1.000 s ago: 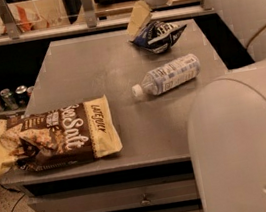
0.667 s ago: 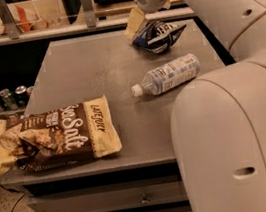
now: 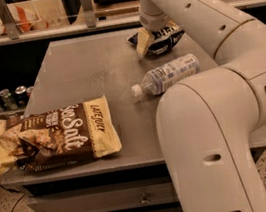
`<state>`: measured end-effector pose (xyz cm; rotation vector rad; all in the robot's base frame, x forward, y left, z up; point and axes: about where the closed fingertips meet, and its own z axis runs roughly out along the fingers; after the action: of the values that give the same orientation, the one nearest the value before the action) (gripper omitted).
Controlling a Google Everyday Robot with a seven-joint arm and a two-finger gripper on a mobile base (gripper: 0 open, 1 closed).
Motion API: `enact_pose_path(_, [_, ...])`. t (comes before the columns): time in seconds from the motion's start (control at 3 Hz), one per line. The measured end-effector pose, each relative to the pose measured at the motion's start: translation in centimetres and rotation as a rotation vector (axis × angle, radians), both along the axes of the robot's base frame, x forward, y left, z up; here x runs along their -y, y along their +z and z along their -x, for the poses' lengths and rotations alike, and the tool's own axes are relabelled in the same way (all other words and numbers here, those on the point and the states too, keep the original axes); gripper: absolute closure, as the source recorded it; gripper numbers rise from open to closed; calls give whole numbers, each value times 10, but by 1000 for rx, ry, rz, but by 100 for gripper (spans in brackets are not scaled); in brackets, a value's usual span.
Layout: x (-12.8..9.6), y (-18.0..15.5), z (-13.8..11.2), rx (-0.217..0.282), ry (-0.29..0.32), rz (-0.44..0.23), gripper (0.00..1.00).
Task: Move blue chip bag near brown chip bag
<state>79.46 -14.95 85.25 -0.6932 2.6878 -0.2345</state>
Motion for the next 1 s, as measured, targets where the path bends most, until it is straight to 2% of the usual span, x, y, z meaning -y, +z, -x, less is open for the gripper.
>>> enact_pose_path(0.33, [12, -12, -1, -15, -44, 9, 41])
enact_pose_path(1.0, [12, -5, 0, -14, -45, 9, 88])
